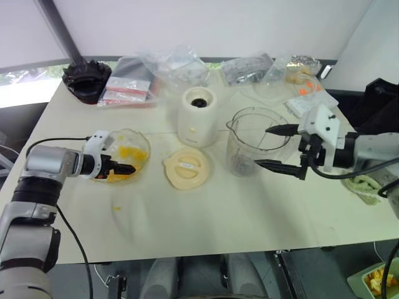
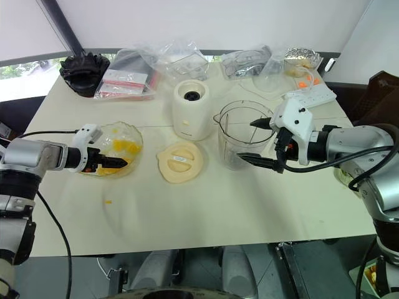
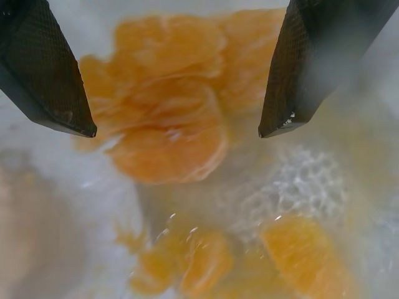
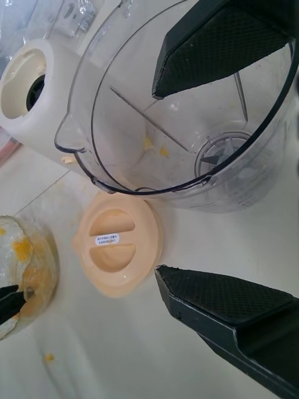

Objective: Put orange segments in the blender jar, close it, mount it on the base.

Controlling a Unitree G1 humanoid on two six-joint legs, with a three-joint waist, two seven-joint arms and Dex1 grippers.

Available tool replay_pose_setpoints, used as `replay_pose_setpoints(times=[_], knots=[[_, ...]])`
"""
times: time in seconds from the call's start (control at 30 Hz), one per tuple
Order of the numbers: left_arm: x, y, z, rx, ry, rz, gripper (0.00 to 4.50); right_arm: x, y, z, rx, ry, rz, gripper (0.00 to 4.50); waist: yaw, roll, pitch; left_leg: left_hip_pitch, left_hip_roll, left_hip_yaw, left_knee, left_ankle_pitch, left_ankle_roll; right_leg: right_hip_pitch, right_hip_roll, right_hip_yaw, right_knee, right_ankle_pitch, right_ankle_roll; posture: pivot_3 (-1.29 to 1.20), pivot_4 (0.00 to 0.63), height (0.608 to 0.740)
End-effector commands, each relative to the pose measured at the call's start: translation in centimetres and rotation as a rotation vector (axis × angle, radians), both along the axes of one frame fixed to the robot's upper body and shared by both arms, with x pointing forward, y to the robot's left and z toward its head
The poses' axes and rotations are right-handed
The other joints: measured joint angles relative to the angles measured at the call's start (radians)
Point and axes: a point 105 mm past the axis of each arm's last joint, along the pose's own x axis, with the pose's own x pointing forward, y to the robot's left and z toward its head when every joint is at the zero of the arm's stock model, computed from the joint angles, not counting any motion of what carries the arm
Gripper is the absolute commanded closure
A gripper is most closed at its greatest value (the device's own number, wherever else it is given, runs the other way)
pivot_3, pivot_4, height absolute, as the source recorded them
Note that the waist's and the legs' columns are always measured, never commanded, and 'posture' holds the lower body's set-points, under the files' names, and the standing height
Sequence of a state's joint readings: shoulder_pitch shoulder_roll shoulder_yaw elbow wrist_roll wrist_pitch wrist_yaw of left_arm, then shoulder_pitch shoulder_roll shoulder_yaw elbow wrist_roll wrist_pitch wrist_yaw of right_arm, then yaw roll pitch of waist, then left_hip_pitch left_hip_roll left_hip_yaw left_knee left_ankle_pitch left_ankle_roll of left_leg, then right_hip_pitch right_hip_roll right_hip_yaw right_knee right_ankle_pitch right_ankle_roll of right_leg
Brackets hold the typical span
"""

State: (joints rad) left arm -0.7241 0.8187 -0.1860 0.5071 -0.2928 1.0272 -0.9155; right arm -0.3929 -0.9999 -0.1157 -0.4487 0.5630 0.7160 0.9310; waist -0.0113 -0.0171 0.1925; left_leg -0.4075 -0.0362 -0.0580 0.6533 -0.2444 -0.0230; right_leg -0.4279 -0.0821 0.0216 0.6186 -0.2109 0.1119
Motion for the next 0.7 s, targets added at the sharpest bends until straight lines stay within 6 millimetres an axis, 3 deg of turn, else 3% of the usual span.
replay_pose_setpoints(times=[0.03, 0.17, 0.37, 0.7], knots=[[0.5, 0.5, -0.2, 0.034, -0.006, -0.026, 0.17, -0.2, 0.6, 1.0, -0.002, -0.053, 0.024, 0.00, 0.000, 0.000, 0.000, 0.000, 0.000, 0.000, 0.000, 0.000, 0.000, 0.000, 0.000, 0.000, 0.000, 0.000, 0.000, 0.00, 0.150, 0.740], [0.9, 0.4, -0.6, 0.026, -0.006, -0.032, 0.17, -0.2, 0.6, 1.0, 0.000, -0.055, 0.024, 0.00, 0.001, 0.000, 0.000, 0.000, 0.000, 0.000, 0.000, 0.000, 0.000, 0.000, 0.000, 0.000, 0.000, 0.000, 0.000, 0.00, 0.150, 0.740], [2.0, -0.9, 0.9, -0.071, -0.047, -0.028, 0.17, -0.3, 0.5, 1.1, -0.002, -0.057, 0.021, 0.00, 0.002, 0.000, 0.000, 0.000, 0.000, 0.000, 0.002, 0.000, 0.000, 0.001, 0.000, 0.000, 0.001, 0.000, 0.000, 0.00, 0.150, 0.740], [1.8, -0.9, 1.0, -0.080, -0.036, -0.047, 0.17, -0.2, 0.6, 1.2, -0.002, -0.059, 0.019, 0.00, -0.001, 0.000, 0.000, 0.000, 0.000, -0.001, 0.001, 0.000, 0.001, 0.000, 0.000, 0.000, 0.001, 0.000, 0.001, 0.00, 0.150, 0.740]])
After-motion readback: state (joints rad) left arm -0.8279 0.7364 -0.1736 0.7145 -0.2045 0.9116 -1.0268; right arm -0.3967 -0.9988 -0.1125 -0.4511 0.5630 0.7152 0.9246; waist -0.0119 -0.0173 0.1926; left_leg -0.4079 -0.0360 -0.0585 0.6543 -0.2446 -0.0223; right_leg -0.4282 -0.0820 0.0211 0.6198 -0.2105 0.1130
